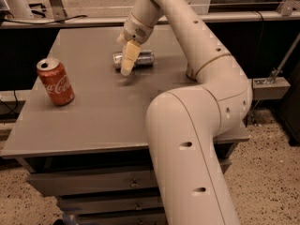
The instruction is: Knock redbull can over
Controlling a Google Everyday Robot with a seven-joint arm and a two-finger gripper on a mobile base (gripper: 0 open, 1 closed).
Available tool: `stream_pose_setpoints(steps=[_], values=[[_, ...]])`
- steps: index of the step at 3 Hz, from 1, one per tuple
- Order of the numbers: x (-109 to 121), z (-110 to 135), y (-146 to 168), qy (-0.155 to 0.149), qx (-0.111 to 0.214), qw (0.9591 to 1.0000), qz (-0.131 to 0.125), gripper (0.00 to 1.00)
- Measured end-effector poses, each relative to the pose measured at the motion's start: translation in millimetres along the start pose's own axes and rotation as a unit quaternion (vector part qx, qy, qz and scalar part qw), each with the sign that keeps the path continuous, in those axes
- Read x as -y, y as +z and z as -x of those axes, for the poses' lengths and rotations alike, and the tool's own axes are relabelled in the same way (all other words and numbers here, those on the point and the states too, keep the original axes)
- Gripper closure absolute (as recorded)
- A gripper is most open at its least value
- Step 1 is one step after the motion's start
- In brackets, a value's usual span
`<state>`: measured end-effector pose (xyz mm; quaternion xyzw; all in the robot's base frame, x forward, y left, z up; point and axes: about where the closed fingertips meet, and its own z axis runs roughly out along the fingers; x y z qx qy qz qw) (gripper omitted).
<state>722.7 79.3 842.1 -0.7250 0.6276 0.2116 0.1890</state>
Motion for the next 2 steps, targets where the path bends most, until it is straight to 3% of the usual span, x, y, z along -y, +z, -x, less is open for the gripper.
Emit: stream_pose_setpoints(steps=[1, 2], values=[[3, -8, -16, 0.014, 0.000, 0.9997, -0.022, 0.00], [3, -25, -58, 0.035, 0.012, 0.9964, -0.077, 0.00]])
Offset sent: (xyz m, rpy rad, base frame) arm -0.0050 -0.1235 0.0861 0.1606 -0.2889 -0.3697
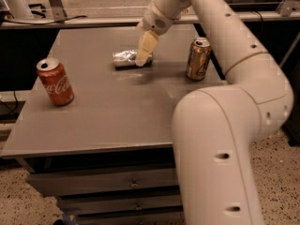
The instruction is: Knock redbull can over
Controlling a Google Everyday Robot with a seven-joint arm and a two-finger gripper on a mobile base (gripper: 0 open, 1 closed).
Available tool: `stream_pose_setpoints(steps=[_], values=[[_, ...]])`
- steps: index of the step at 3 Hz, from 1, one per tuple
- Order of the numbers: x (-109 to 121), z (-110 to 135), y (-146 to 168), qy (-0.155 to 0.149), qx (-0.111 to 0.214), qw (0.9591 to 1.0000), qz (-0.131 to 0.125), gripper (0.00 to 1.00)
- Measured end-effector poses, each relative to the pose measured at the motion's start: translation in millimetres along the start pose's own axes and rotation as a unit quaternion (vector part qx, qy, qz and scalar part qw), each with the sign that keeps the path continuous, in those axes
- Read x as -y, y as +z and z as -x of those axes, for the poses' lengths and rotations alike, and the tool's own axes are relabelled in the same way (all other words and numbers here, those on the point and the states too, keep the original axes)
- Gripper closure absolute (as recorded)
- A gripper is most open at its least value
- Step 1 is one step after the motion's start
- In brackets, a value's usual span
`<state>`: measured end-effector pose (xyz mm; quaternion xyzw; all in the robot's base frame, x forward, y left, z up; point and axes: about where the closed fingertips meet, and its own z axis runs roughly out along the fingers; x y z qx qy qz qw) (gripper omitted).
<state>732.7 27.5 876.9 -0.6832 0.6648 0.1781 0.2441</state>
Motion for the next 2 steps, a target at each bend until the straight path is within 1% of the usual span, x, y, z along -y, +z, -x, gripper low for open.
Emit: stream_pose_setpoints(steps=[1, 2], values=[[0, -27, -66, 0.026, 0.025, 0.9950, -0.093, 0.00], [-16, -63, -110, 0.060, 0.035, 0.9832, -0.169, 0.00]])
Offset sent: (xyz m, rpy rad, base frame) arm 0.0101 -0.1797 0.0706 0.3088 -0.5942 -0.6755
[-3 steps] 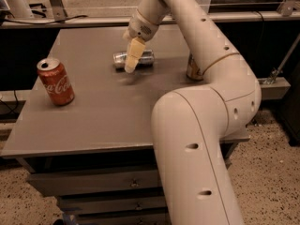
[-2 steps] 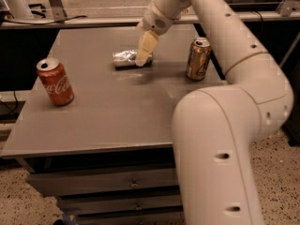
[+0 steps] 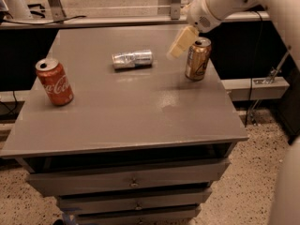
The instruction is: Knock redbull can over
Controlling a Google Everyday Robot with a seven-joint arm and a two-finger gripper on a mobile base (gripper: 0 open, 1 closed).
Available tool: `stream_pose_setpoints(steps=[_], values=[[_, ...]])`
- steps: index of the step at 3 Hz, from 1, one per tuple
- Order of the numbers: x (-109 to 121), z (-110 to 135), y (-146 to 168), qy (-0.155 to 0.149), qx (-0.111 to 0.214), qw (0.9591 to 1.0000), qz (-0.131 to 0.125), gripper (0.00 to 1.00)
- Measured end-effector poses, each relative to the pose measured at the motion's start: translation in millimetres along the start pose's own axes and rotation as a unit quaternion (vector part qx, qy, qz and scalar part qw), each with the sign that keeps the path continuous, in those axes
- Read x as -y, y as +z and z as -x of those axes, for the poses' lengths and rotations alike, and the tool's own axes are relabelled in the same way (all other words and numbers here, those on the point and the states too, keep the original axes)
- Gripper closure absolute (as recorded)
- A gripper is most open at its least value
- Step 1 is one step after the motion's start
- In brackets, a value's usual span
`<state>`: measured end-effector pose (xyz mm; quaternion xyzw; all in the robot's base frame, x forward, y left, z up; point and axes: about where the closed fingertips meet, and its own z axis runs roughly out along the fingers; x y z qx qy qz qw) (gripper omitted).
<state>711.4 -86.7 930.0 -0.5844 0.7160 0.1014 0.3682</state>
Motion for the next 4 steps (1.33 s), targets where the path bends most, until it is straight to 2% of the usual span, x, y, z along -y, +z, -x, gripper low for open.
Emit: stream_pose_setpoints(steps=[1, 2, 3, 4], values=[[-3, -31, 2, 0.022, 0.001, 0.9996, -0.020, 0.00], [-12, -23, 12, 0.015, 0.013, 0.9998, -0.005, 0.00], [-4, 3, 15, 0.007, 0.044, 0.9989, -0.015, 0.00], [12, 21, 2, 0.000, 0.062, 0.9973, -0.039, 0.00]])
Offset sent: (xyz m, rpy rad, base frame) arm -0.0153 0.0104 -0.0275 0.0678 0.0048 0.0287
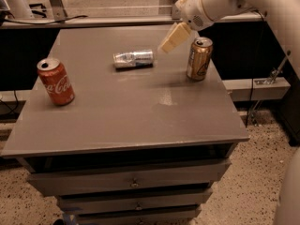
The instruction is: Knock redbull can over
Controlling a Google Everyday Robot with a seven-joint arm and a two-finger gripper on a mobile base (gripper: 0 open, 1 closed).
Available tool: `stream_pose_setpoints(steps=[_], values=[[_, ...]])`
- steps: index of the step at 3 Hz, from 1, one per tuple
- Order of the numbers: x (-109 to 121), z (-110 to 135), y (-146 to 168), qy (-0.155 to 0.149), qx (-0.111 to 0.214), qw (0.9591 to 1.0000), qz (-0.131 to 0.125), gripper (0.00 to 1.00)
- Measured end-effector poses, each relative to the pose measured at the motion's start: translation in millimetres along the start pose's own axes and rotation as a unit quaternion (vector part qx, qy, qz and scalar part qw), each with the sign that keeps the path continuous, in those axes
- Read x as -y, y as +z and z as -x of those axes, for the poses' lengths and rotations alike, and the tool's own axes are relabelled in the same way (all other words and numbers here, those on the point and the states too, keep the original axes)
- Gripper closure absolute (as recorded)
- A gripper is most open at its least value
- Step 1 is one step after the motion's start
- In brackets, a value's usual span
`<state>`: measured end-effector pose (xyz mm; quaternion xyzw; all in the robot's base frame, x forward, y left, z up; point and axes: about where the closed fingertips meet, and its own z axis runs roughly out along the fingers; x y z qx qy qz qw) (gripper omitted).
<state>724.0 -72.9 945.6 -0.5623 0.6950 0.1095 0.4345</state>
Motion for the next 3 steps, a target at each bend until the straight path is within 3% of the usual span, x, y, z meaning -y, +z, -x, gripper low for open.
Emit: stream_pose_setpoints(steps=[1, 2, 3], values=[[32, 2, -35, -0.031, 0.012, 0.9973, -0.065, 0.00], [74, -4, -73, -0.067, 0.041, 0.9865, -0.143, 0.00], [78, -2, -73, -0.076, 0.043, 0.9848, -0.150, 0.00]])
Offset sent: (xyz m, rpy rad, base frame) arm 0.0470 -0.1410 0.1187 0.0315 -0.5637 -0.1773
